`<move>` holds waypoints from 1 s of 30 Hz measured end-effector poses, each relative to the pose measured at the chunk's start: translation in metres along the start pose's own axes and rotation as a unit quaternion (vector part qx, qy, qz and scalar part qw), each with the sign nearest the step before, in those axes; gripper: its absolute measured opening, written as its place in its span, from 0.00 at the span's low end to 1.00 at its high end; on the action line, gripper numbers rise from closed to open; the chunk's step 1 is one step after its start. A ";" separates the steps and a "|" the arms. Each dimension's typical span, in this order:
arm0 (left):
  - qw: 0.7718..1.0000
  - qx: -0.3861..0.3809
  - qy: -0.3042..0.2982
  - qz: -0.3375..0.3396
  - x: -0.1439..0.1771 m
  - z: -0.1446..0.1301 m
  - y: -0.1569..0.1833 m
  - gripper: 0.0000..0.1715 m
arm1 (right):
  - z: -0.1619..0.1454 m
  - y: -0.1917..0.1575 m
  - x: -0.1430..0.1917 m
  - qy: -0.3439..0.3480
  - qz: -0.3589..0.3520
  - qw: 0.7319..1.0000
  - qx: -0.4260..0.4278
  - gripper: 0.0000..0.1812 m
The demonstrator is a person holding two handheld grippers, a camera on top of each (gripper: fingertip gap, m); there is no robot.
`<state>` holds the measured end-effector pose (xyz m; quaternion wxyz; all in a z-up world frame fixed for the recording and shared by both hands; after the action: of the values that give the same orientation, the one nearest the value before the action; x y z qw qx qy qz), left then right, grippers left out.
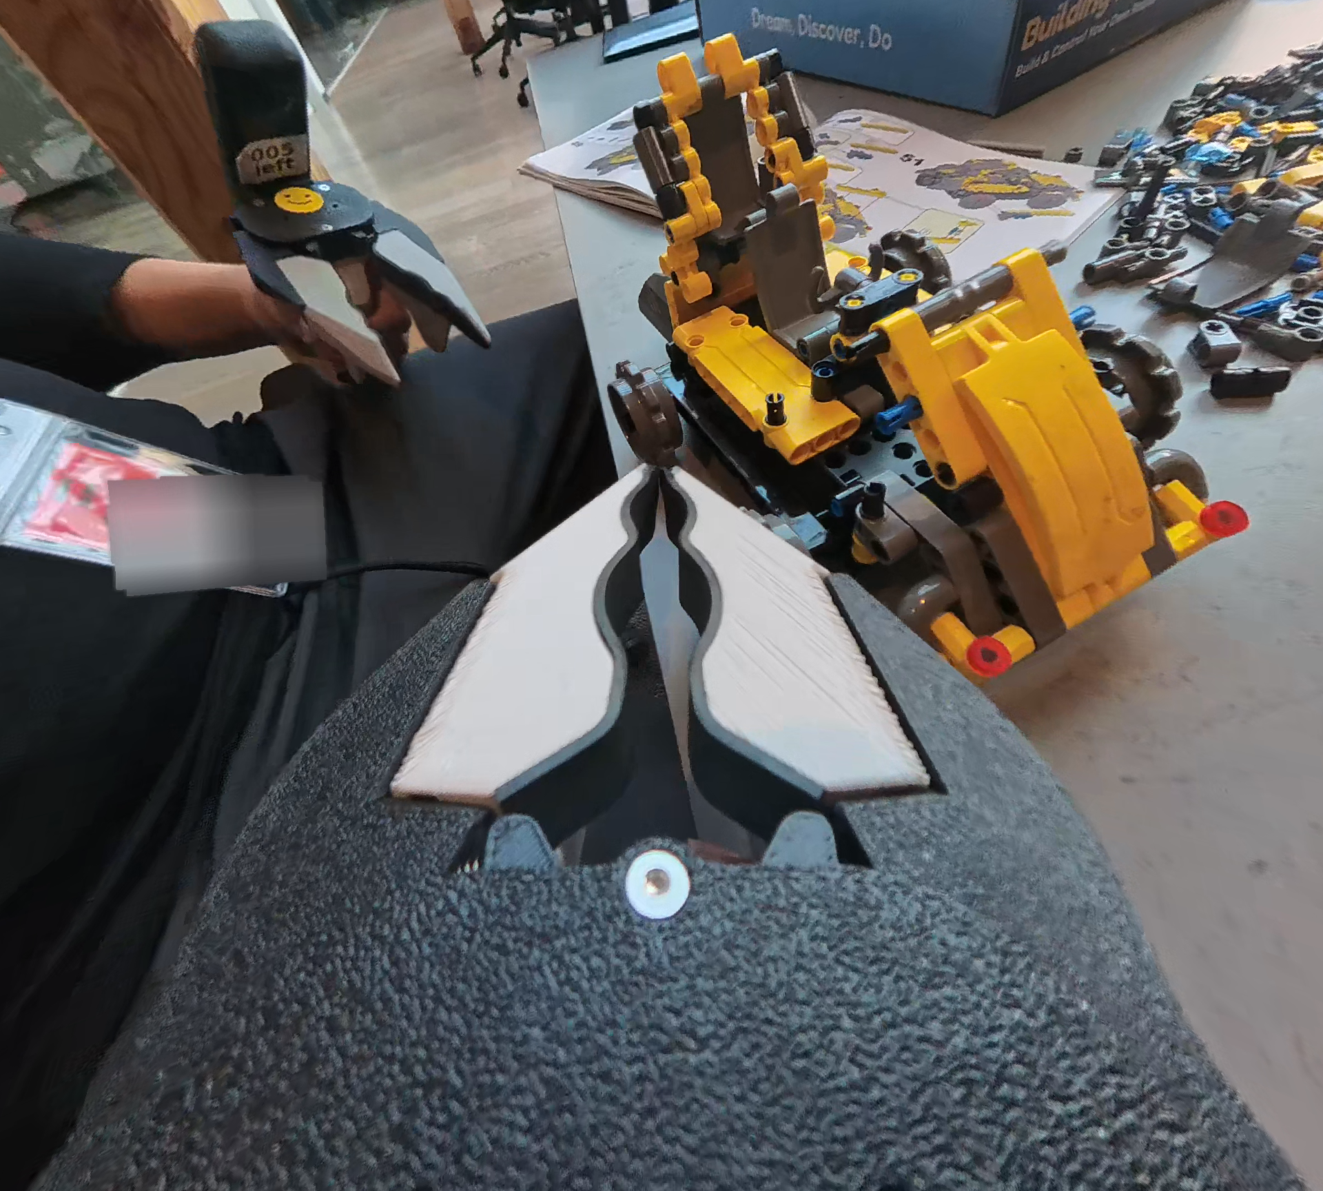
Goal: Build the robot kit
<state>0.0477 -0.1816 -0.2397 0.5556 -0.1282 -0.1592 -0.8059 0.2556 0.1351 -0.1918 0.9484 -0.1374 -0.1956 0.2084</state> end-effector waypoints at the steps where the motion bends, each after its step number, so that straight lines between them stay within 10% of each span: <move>1: 1.000 0.012 0.005 0.001 0.002 -0.001 -0.002 0.30 | 0.000 0.001 0.000 -0.002 0.005 1.000 -0.005 0.02; 30: 0.995 -0.020 -0.039 0.086 0.012 0.004 0.004 0.30 | 0.001 0.004 -0.002 -0.021 0.022 0.999 -0.037 0.06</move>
<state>0.0469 -0.1917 -0.2313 0.6137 -0.1840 -0.1528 -0.7524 0.2527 0.1381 -0.1932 0.9334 -0.1727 -0.2199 0.2247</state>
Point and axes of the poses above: each gripper's, where its closed fingertips meet, x back along the fingers, z out of its top, y = z × x across the jaws, the point moved 10 cm from there along x, back along the fingers, and after that the axes turned 8 degrees about -x, right-handed, at the moved point
